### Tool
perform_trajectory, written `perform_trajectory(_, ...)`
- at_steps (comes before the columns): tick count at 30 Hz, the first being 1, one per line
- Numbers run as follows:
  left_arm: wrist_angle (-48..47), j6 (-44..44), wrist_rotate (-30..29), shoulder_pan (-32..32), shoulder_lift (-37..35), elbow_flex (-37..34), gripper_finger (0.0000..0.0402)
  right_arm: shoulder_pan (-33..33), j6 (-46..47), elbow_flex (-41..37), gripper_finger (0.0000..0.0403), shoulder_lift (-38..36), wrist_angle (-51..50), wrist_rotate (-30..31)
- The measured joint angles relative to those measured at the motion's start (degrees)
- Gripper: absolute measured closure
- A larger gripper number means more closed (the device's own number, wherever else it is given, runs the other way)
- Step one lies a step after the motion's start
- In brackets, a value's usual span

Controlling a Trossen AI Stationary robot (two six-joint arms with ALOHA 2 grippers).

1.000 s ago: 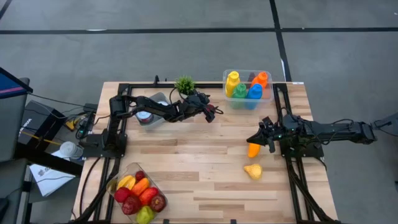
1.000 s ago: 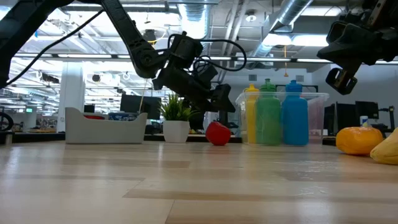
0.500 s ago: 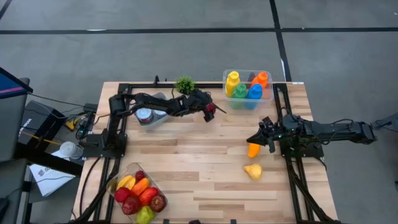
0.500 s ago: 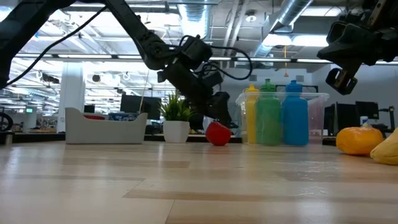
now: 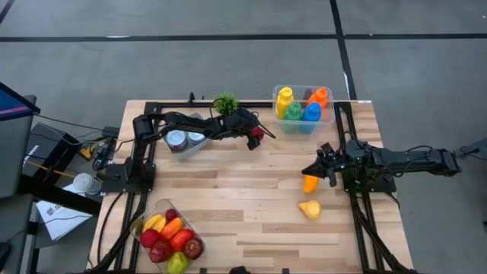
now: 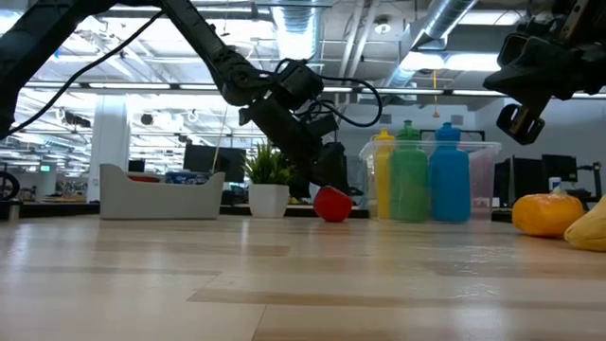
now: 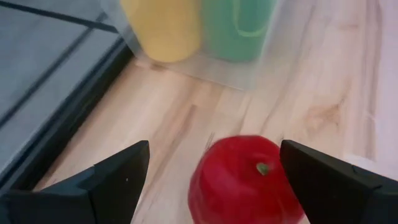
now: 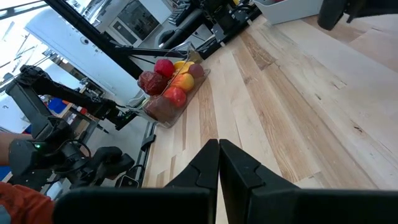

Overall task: Pick & Place Food Item
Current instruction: Put the red apple into the bottom transparent bin

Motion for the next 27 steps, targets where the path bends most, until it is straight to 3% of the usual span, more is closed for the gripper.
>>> perform_trajectory(3, -6.2, 1.0, 3.9, 1.2, -0.1, 2.9, 0.0048, 0.0, 0.0, 0.0, 0.0397, 0.0, 0.0, 0.0)
perform_trajectory(7, -7.4, -0.2, 8.2, 2.9, -0.1, 3.2, 0.0048, 0.0, 0.0, 0.0, 0.0397, 0.0, 0.0, 0.0)
perform_trajectory(19, -7.6, 0.4, 10.6, 3.1, 0.2, 3.2, 0.0039, 0.0, 0.0, 0.0, 0.0397, 0.0, 0.0, 0.0)
perform_trajectory(27, -13.1, 4.6, 16.6, 4.3, 0.3, 5.5, 0.0041, 0.0, 0.0, 0.0, 0.0397, 0.0, 0.0, 0.0)
